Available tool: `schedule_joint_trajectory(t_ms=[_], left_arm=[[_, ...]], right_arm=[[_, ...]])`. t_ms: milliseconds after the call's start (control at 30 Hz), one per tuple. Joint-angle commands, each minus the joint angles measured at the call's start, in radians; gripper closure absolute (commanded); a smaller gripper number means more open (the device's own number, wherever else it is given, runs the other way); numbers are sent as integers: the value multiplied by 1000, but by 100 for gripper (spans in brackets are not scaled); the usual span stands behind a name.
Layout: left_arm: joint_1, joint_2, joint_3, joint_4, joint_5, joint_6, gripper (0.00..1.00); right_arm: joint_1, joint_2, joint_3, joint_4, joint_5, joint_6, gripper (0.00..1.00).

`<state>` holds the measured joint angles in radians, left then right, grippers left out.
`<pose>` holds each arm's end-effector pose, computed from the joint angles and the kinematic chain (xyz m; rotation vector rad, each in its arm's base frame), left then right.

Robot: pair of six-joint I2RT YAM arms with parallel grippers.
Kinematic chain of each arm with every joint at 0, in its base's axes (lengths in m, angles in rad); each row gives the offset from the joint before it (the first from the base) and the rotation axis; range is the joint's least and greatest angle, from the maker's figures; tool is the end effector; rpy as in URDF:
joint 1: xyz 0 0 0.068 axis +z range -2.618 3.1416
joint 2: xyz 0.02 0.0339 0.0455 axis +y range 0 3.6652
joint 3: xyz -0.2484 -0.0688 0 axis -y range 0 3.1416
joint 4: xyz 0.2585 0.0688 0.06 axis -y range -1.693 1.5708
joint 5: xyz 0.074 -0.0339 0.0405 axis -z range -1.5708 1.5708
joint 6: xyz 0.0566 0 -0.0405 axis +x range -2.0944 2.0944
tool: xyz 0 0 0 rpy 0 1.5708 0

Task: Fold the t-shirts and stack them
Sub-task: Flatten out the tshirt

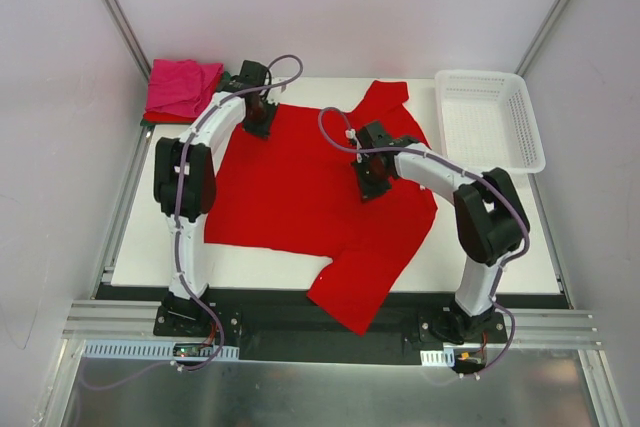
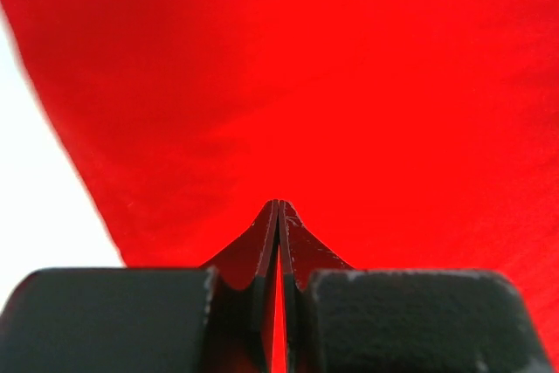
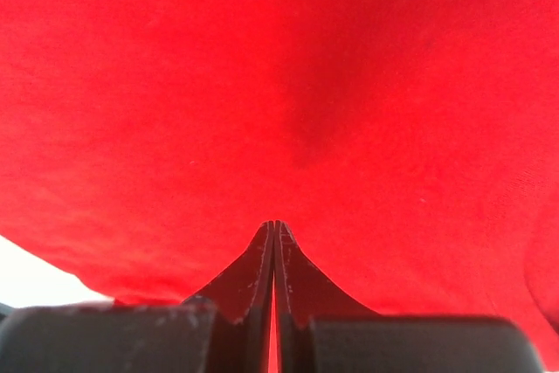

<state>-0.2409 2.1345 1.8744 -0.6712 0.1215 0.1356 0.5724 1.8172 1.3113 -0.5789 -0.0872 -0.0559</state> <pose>0.4797 -0.1249 0.2105 0.5178 2.4488 -0.1956 0.3308 0.2190 0.1663 -0.8556 2.5395 0.2827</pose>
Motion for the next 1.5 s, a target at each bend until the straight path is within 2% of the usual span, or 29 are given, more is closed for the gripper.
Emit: schedule_joint_trajectory(t_ms=[0, 433, 800, 1467], left_arm=[[-29, 51, 40, -13, 35, -11, 100], [-31, 183, 117, -82, -42, 5, 100], [-31, 179, 120, -90, -111, 13, 100], [-6, 177, 124, -90, -164, 9, 100]], right_arm=[[4, 51, 52, -12, -8, 18, 99], [3, 249, 241, -131, 30, -21, 99], [0, 347, 361, -164, 141, -45, 99], [-72, 491, 582, -200, 184, -81, 99]])
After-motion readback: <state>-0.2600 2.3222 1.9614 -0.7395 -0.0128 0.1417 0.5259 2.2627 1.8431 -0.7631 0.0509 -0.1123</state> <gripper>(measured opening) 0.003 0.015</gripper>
